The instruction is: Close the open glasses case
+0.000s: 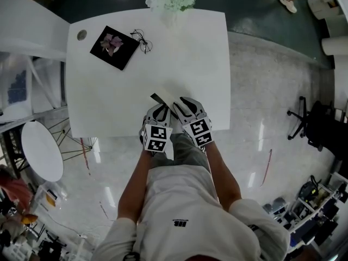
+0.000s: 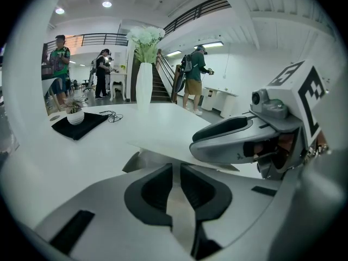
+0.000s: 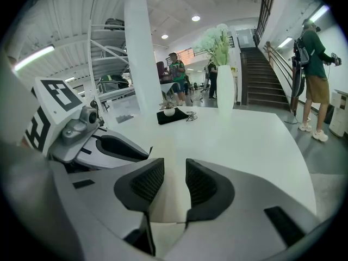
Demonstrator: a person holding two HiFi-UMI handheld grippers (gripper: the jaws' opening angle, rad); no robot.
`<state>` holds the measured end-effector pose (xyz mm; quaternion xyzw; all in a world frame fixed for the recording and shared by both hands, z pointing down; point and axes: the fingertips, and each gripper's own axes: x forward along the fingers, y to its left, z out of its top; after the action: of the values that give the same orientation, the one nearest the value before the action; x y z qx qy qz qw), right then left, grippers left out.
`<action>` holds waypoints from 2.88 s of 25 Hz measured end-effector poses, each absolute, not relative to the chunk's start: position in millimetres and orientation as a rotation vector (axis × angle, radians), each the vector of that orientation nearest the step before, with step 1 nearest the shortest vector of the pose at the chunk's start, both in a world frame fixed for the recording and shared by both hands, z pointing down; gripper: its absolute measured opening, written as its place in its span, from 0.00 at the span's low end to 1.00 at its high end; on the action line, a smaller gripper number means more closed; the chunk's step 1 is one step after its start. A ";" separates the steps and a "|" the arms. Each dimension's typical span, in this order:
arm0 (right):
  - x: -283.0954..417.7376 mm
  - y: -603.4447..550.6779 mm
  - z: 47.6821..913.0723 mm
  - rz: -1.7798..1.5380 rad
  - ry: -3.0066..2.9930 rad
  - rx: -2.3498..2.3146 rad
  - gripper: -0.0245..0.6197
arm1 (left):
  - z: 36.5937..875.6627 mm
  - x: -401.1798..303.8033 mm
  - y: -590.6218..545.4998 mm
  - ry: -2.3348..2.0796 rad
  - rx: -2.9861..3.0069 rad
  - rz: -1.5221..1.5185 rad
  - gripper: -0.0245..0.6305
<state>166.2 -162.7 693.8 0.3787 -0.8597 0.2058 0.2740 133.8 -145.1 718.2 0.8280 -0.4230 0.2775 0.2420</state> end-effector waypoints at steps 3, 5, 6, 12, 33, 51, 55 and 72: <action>164.2 -161.1 694.0 0.548 -2.312 1.018 0.23 | 719.7 131.7 -143.2 -1.158 2.264 0.761 0.13; 163.1 -159.7 694.3 0.547 -2.311 1.017 0.23 | 720.3 130.3 -141.6 -1.158 2.261 0.761 0.13; 162.6 -159.1 694.4 0.547 -2.311 1.017 0.23 | 720.5 129.8 -141.0 -1.158 2.260 0.761 0.13; 160.4 -155.7 696.1 0.543 -2.305 1.012 0.23 | 723.2 127.3 -137.6 -1.159 2.254 0.765 0.13; 151.7 -147.9 701.7 0.525 -2.301 1.004 0.23 | 734.5 118.3 -126.9 -1.140 2.247 0.811 0.13; 140.6 -139.4 705.0 0.528 -2.269 1.002 0.24 | 743.4 107.8 -116.6 -1.102 2.242 0.847 0.13; 138.8 -137.9 707.3 0.527 -2.262 1.016 0.24 | 744.9 106.3 -114.8 -1.087 2.246 0.849 0.13; 141.3 -126.5 692.9 0.450 -2.222 1.131 0.29 | 711.7 80.9 -106.8 -1.121 2.322 0.773 0.16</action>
<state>141.3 -126.5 692.9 0.4258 -0.8368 0.1696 0.2994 80.9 -106.8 711.7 0.8408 -0.4061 0.2800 0.2231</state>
